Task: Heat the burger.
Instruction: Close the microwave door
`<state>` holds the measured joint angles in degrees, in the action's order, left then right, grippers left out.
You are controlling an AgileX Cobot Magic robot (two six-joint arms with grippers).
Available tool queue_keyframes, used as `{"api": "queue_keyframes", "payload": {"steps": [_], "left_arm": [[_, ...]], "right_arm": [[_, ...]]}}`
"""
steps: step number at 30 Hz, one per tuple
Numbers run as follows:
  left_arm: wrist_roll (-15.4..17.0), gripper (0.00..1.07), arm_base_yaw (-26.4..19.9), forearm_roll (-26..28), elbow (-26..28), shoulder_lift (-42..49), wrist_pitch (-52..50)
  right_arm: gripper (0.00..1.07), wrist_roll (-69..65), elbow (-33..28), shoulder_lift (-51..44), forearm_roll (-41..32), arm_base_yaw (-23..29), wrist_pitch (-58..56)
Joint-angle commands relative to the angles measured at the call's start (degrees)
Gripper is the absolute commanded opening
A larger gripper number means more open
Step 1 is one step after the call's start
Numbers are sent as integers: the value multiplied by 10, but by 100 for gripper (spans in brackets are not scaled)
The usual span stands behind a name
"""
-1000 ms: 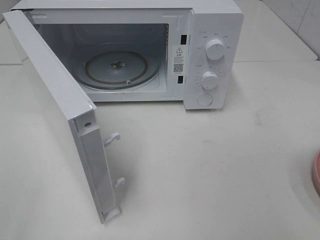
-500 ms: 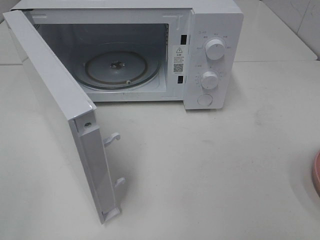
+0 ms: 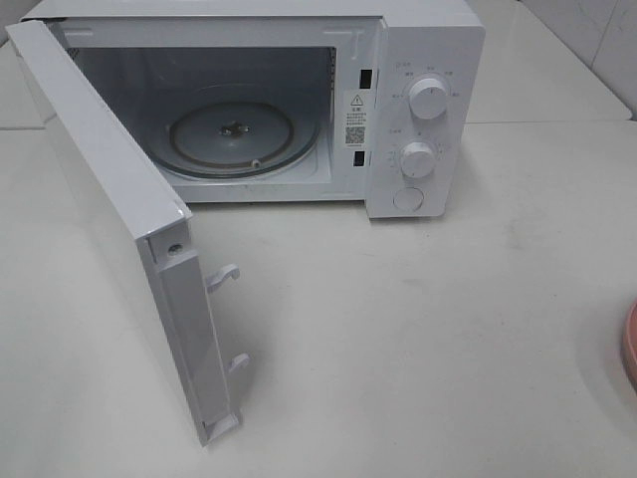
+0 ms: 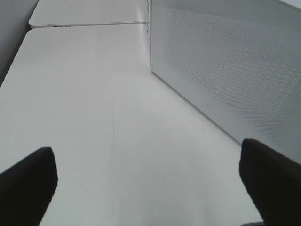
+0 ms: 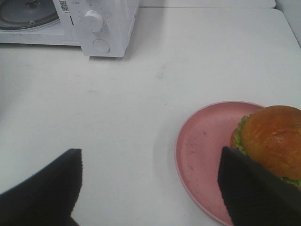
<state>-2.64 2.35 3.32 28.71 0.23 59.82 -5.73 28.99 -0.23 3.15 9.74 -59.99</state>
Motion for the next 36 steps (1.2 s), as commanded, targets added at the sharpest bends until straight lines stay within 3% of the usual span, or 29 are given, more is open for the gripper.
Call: {"api": "queue_keyframes", "payload": {"steps": [1,36], "left_arm": [[5,104,-1,-2,-2,12,-3],[5,103,-1,-2,12,5,-25]], "right_arm": [[76,6,0,-15,1,-4,6],[76,6,0,-15,1,-4,6]]}}
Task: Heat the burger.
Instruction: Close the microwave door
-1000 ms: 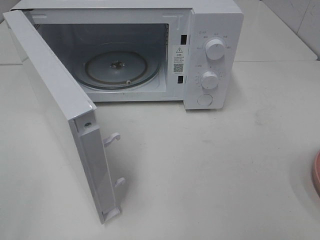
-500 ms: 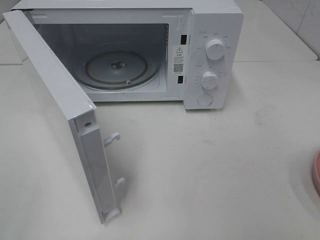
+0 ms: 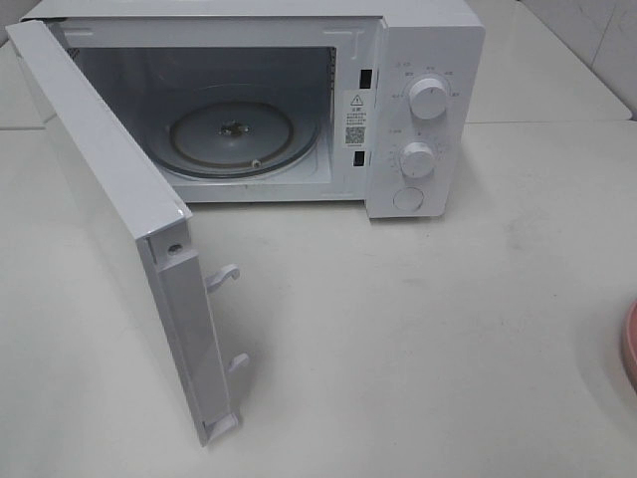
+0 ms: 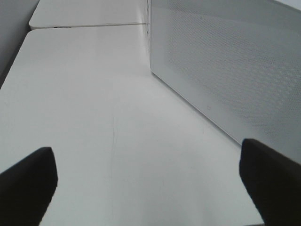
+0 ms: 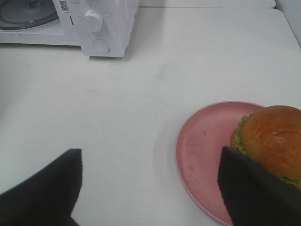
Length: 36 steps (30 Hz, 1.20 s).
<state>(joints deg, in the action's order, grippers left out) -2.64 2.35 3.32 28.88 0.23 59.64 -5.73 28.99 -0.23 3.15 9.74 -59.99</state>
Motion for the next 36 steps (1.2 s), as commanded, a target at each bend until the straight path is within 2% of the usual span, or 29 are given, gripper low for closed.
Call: {"api": "queue_keyframes", "payload": {"steps": [1,7,8,9,10,12,13,14,15,16,17,18,19,20,22,26,27,29,30,32,35,36], "left_arm": [[5,102,-1,-3,14,-9,-37],[5,94,-1,-6,14,-61,-78],[5,91,-1,-6,14,-74,-89],[5,83,-1,-6,14,-99,-105],[5,83,-1,-6,14,-99,-105],[5,66,-1,-6,13,-143,-125],[5,66,-1,-6,13,-143,-125],[5,52,-1,-6,11,-171,-136],[5,44,-1,-6,11,-189,-139],[5,44,-1,-6,11,-189,-139],[5,29,-1,-6,9,-219,-148],[5,22,-1,-6,8,-237,-151],[5,22,-1,-6,8,-237,-151],[5,3,-1,-6,3,-271,-167],[3,0,-1,-6,-2,-283,-182],[-1,0,-1,-6,-37,-337,-293],[-1,0,-1,-6,-37,-337,-293],[-6,0,-1,-6,-69,-361,-382],[-6,0,-1,-6,-69,-361,-382],[-15,0,-1,-5,-105,-385,-493],[-15,0,-1,-5,-114,-392,-523],[-15,0,-1,-6,-129,-409,-575]], "right_arm": [[76,6,0,-15,1,-4,6],[76,6,0,-15,1,-4,6],[76,6,0,-15,1,-4,6],[76,6,0,-15,1,-4,6],[76,6,0,-15,1,-4,6],[76,6,0,-15,1,-4,6],[76,6,0,-15,1,-4,6],[76,6,0,-15,1,-4,6],[76,6,0,-15,1,-4,6],[76,6,0,-15,1,-4,6],[76,6,0,-15,1,-4,6],[76,6,0,-15,1,-4,6],[76,6,0,-15,1,-4,6],[76,6,0,-15,1,-4,6],[76,6,0,-15,1,-4,6],[76,6,0,-15,1,-4,6],[76,6,0,-15,1,-4,6],[76,6,0,-15,1,-4,6],[76,6,0,-15,1,-4,6],[76,6,0,-15,1,-4,6],[76,6,0,-15,1,-4,6],[76,6,0,-15,1,-4,6]]}}
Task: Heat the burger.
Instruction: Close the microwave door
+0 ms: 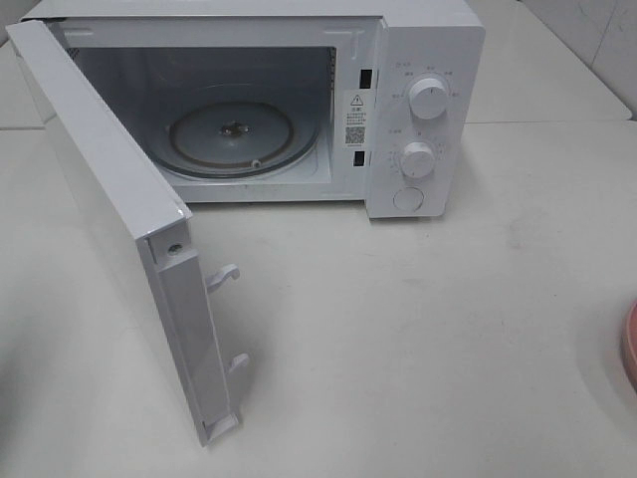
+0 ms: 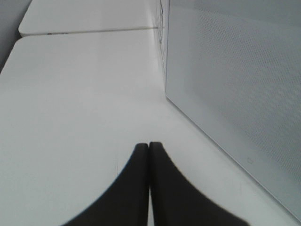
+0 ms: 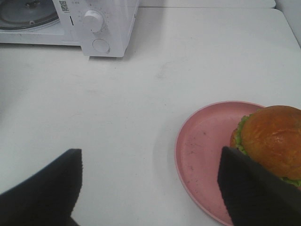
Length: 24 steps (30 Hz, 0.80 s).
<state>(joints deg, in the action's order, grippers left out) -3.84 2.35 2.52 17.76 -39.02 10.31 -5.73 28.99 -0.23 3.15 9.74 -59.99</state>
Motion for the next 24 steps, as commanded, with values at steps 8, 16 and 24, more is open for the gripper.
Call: {"api": "queue_keyframes", "payload": {"steps": [8,16,24], "left_arm": [[-3,0,-1,-9,-49,-115,-274],[38,0,-1,-117,-49,-245,-427],[107,0,10,-196,-47,-345,-531]], "right_arm": [[76,6,0,-15,1,-4,6],[76,6,0,-15,1,-4,6],[76,6,0,-15,1,-4,6]]}}
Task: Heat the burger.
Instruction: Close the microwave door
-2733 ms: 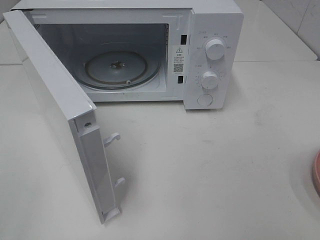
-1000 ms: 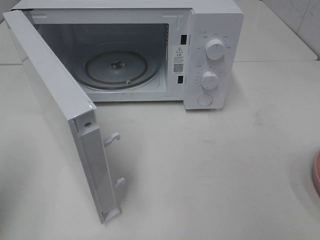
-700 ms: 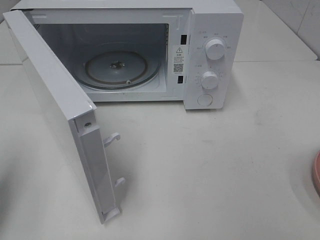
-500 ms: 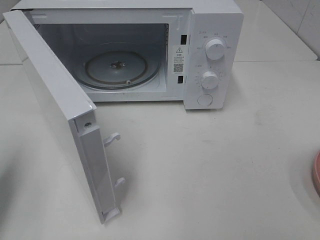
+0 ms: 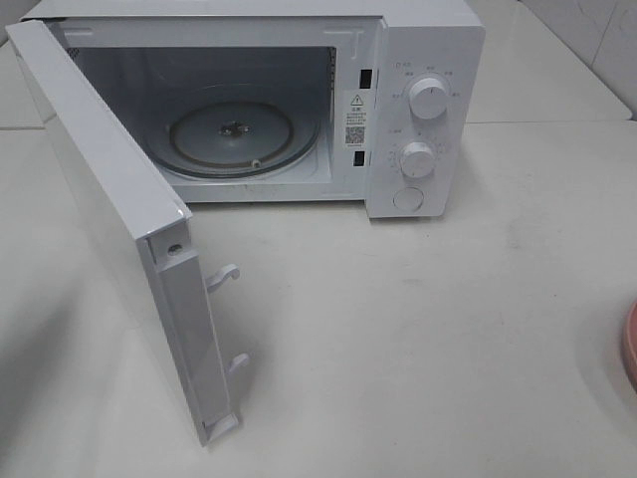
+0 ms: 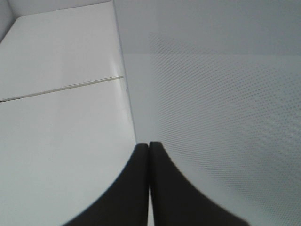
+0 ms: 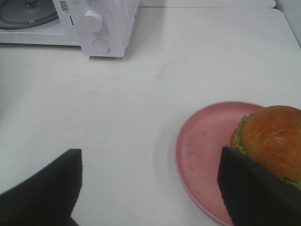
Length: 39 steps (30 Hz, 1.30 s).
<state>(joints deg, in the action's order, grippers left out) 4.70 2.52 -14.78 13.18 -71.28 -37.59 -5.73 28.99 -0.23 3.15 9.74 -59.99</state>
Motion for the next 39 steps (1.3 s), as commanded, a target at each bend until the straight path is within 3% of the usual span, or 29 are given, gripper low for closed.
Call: {"api": "queue_keyframes", "payload": {"steps": [1,7,19,29,37,39], "left_arm": [[21,0,13,-27,1,-34,-61],[21,0,60,-29,22,-101,-109],[17,0,103,-15,50,-170,-161],[-4,0,150,31,88,-199,-160],[-13,0,193,101,117,-226,-152],[-34,0,216,130,133,-235,-137]], "right_arm": [[76,6,0,-15,1,-4,6],[76,6,0,-15,1,-4,6],[76,6,0,-15,1,-4,6],[76,6,0,-15,1,-4,6],[76,6,0,-15,1,-4,6],[76,6,0,-15,1,-4,6]]}}
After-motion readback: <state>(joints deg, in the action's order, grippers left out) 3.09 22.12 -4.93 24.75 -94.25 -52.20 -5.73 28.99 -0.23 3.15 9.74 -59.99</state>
